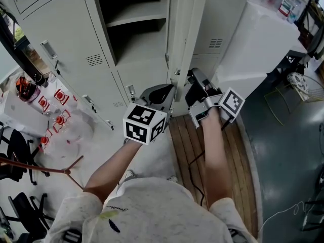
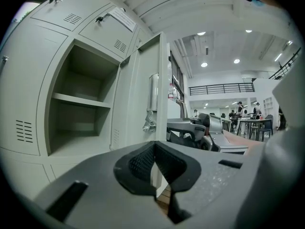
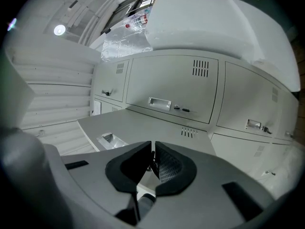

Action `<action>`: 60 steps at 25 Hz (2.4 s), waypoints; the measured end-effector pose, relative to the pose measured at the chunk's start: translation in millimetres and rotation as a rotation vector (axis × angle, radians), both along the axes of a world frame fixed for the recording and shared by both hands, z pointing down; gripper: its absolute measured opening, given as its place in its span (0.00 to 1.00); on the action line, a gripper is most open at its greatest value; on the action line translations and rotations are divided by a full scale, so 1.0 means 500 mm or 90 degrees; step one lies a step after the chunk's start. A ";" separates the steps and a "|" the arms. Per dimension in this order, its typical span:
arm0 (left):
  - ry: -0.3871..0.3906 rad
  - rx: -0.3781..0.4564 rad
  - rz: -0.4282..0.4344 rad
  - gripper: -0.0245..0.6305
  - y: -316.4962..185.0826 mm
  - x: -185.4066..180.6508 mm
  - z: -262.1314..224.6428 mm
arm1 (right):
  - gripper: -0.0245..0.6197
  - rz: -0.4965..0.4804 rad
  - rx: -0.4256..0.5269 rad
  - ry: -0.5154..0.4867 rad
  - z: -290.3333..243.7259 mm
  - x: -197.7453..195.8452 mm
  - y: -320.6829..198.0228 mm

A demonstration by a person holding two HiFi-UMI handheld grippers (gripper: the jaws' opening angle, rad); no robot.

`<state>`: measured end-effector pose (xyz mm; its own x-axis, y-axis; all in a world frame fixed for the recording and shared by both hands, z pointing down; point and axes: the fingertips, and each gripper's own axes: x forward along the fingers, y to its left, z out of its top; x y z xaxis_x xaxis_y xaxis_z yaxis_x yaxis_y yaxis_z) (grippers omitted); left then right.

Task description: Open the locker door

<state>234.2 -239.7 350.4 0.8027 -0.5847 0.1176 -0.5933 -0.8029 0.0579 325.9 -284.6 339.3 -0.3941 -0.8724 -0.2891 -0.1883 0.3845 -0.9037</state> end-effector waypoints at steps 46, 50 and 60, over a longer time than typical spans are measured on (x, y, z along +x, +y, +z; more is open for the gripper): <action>-0.002 -0.013 -0.029 0.05 0.031 0.104 0.015 | 0.08 0.068 0.023 0.072 -0.032 0.122 0.070; 0.003 -0.016 -0.033 0.05 0.034 0.091 0.013 | 0.07 0.077 0.038 0.099 -0.048 0.102 0.098; 0.018 -0.031 -0.061 0.05 0.027 0.018 0.007 | 0.05 0.075 0.074 0.198 -0.078 0.006 0.129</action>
